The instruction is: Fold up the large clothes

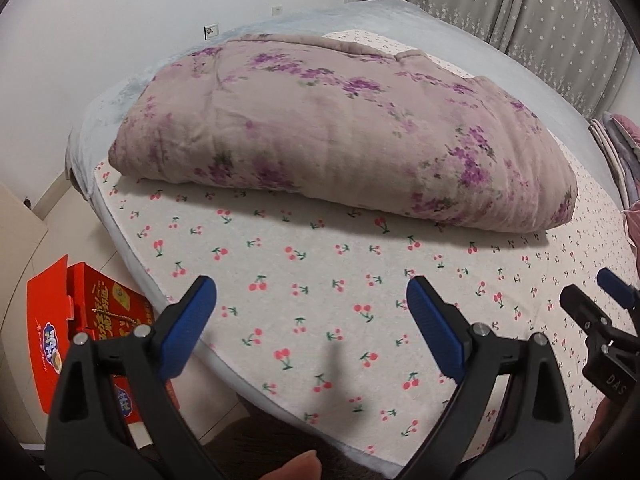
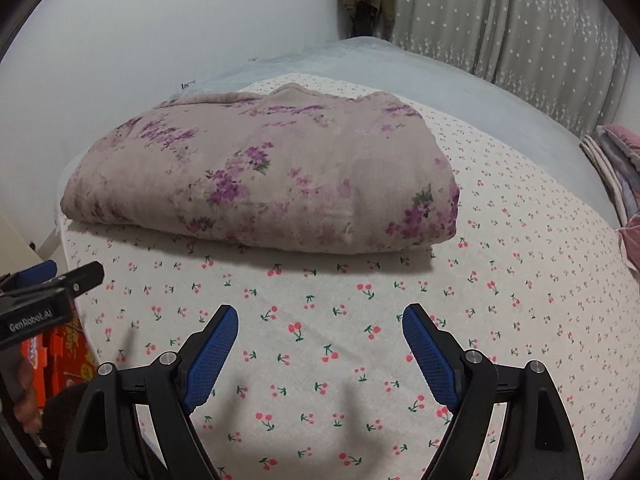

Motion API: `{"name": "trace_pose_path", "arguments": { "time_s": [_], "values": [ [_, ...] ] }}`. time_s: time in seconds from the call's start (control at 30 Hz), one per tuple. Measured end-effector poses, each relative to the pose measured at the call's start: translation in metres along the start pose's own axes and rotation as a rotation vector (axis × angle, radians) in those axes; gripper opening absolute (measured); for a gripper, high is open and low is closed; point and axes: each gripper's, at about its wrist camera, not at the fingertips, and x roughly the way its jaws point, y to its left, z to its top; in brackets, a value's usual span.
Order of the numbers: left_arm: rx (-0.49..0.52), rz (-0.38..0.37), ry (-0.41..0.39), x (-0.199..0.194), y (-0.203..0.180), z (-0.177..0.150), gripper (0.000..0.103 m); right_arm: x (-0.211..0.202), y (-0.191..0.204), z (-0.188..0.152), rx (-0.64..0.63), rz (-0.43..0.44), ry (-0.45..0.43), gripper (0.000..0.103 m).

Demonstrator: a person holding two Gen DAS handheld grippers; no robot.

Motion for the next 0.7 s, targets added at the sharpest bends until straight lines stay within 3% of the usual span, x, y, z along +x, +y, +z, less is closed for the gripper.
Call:
{"name": "trace_pose_path", "arguments": {
  "time_s": [0.7],
  "values": [
    [0.016,-0.002,-0.016,0.002,-0.013,-0.005,0.096,0.006,0.007,-0.003,-0.031,-0.01,-0.004,0.086]
  ]
}}
